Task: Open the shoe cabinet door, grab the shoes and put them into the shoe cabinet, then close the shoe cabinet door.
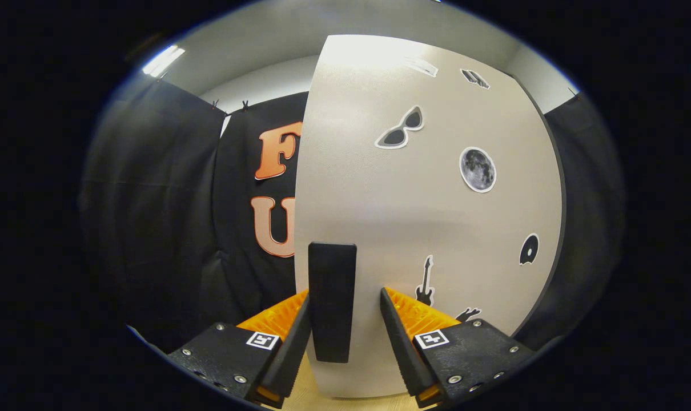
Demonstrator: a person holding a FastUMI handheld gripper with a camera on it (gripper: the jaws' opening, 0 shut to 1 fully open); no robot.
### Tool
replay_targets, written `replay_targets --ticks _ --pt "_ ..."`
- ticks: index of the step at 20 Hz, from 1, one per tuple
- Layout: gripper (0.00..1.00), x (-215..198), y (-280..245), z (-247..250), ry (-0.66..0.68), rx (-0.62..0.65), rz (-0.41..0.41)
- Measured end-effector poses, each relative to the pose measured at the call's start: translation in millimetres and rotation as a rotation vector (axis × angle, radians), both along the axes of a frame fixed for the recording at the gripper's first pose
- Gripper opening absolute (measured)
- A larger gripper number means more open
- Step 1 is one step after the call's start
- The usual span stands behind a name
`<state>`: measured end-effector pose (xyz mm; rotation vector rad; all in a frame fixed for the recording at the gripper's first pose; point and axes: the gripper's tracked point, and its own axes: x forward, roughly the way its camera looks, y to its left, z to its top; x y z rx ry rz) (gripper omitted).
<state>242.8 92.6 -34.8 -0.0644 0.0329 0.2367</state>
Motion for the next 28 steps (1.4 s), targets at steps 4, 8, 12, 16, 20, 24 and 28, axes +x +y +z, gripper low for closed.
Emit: replay_targets --ticks 4,8,12,16,20,24,28 --pt "0.73 0.2 1.6 5.0 -0.006 0.016 -0.017" --pt "0.73 -9.6 1.1 14.1 -0.023 0.021 -0.018" --pt "0.73 -33.1 -8.9 21.6 -0.038 -0.004 -0.042" --pt "0.73 -64.8 -24.0 20.0 -0.022 -0.007 -0.067" --pt "0.74 -99.5 -42.9 19.1 -0.018 -0.006 -0.11" --pt "0.74 -145.4 -64.6 16.5 -0.004 0.005 -0.158" --pt "0.74 -186.6 -87.3 20.2 -0.019 -0.001 -0.213"
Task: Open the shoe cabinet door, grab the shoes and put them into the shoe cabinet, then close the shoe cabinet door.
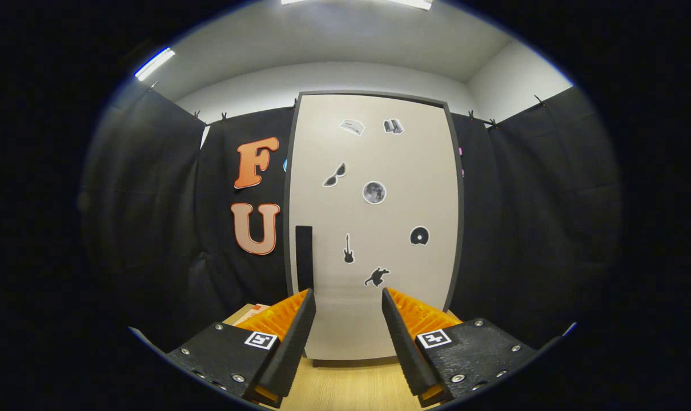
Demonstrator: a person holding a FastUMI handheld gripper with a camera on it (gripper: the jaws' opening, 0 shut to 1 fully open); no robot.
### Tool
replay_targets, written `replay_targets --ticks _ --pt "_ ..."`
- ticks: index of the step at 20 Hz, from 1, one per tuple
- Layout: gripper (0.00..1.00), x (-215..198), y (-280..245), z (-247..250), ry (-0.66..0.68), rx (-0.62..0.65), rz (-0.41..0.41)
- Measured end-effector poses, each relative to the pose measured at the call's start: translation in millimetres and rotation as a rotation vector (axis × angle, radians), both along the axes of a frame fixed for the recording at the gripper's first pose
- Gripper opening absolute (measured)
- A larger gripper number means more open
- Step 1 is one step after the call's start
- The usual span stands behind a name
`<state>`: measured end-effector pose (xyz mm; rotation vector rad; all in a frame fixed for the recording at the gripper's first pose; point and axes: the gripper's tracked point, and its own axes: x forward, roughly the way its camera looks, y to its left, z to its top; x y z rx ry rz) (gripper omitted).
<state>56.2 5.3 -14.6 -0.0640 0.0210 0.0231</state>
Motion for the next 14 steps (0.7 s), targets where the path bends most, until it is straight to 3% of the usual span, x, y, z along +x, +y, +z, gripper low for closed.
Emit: replay_targets --ticks 7,14 --pt "0.75 -61.2 -32.3 3.6 0.004 0.012 -0.068" --pt "0.75 -105.0 -44.0 9.1 -0.007 0.013 -0.082"
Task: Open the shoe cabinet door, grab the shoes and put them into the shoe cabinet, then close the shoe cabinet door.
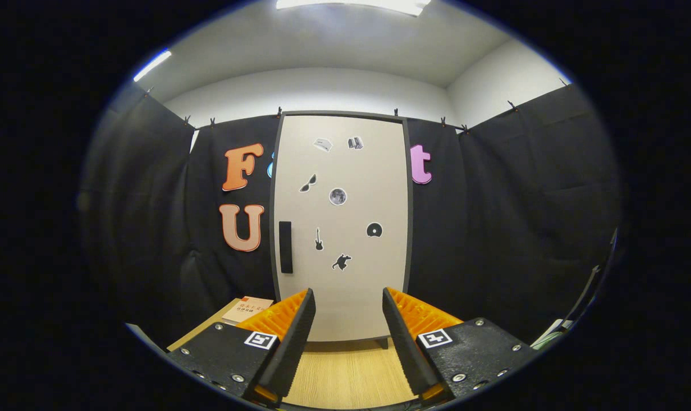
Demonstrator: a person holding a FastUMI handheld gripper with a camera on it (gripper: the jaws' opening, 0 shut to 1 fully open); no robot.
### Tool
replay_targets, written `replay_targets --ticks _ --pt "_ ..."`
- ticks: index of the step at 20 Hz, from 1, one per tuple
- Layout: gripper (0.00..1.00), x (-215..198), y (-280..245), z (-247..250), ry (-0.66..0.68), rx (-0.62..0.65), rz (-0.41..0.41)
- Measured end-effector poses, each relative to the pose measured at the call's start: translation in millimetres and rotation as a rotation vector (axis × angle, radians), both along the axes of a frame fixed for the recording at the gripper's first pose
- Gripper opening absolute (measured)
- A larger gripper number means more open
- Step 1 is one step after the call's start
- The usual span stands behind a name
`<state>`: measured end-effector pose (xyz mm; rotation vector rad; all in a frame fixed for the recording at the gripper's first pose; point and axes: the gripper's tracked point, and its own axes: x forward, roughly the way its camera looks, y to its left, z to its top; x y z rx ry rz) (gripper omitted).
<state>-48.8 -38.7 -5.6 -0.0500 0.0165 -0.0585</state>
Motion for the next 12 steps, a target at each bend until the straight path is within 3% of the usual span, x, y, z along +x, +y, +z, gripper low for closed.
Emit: replay_targets --ticks 7,12 --pt "0.77 -10.4 2.3 1.2 -0.003 0.001 0.01" --pt "0.85 -11.6 6.1 5.5 -0.016 0.019 0.025"
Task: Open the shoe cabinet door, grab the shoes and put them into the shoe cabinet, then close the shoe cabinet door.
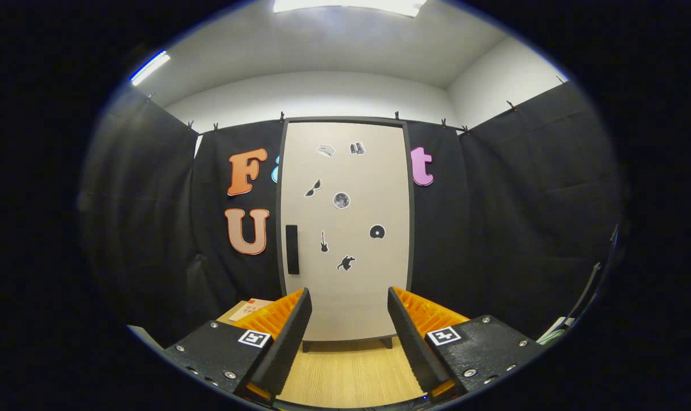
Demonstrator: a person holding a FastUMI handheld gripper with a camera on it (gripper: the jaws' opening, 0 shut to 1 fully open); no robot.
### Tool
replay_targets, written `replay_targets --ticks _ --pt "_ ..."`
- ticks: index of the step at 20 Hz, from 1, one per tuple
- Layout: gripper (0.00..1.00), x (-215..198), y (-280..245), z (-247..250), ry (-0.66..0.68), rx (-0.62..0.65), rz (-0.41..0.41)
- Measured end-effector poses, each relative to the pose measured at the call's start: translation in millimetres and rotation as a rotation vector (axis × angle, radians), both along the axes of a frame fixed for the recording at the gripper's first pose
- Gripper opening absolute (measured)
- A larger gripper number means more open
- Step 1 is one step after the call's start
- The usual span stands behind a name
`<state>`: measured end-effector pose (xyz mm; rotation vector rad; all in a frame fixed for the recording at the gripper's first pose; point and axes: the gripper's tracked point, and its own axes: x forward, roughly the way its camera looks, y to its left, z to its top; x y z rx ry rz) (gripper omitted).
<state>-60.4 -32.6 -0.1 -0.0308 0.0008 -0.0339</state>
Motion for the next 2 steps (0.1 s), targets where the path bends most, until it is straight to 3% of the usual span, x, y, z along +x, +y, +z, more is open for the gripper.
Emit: replay_targets --ticks 2 --pt "0.86 0.8 -0.2 -1.7 0.008 -0.004 0.0"
